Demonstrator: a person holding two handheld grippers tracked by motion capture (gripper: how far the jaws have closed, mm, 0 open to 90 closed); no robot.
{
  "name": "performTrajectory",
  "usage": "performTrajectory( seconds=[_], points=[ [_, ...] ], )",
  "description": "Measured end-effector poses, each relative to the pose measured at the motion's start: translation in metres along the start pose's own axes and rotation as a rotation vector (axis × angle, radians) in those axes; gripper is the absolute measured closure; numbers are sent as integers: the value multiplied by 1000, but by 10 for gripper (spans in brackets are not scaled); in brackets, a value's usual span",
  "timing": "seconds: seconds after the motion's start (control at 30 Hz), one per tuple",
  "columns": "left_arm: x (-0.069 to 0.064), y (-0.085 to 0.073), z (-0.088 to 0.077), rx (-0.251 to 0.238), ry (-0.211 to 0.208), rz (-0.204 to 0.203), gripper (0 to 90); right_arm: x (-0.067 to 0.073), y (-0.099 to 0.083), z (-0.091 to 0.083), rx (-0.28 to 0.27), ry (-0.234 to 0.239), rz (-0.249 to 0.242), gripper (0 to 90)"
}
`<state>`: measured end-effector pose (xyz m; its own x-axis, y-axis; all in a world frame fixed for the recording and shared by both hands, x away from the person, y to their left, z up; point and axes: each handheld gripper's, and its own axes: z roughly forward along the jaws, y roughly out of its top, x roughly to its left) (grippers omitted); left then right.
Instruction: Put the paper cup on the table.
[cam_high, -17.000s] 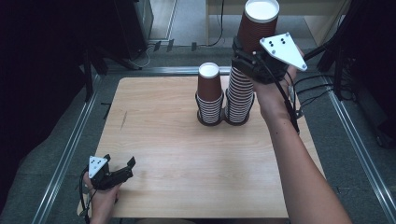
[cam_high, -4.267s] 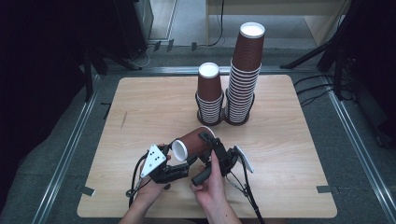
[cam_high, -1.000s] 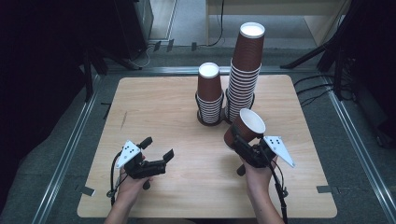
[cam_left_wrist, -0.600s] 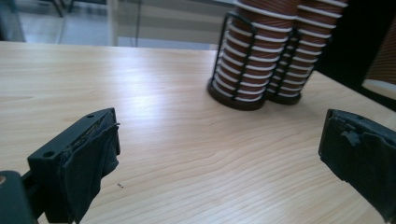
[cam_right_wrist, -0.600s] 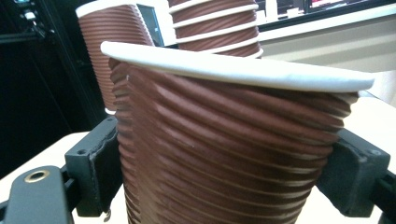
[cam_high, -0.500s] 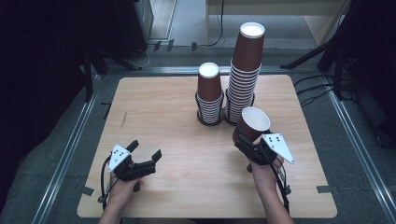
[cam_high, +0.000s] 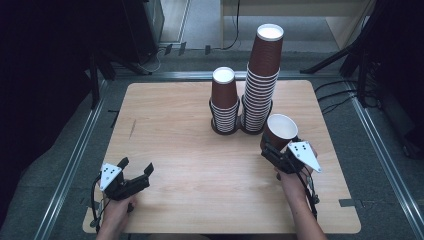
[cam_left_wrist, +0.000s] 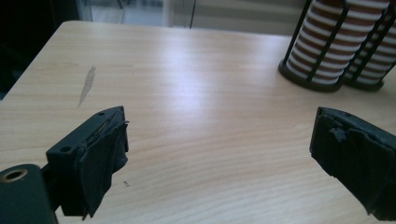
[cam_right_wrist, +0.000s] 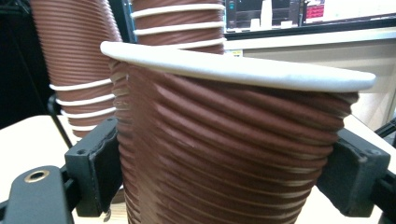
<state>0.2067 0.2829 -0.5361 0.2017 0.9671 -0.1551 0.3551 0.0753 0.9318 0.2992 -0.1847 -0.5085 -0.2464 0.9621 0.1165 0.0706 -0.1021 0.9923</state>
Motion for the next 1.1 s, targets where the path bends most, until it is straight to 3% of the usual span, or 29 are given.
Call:
performTrajectory(
  seconds=[0.17,0.33,0.43,0.53,0.63,0.73,0.93,1.1],
  points=[
    [12,-5,-1,49,29,2,21,-14,-5,5,7,-30,-20,133],
    [16,-7,-1,60,37,9,7,-23,-8,10,13,-50,-26,131],
    [15,-10,-1,48,56,26,0,-30,-10,12,14,-34,-22,129],
    [14,-12,-4,28,41,26,0,-35,-13,16,40,-70,-53,129],
    [18,-12,-4,19,22,-6,0,-41,-19,20,56,-103,-78,131],
    [19,-12,-5,11,22,-21,0,-44,-20,22,36,-122,-101,131],
    [19,-12,-5,9,-3,-14,0,-51,-19,29,36,-128,-89,130],
    [18,-13,-5,16,4,-13,0,-55,-21,32,70,-164,-68,128]
  ],
)
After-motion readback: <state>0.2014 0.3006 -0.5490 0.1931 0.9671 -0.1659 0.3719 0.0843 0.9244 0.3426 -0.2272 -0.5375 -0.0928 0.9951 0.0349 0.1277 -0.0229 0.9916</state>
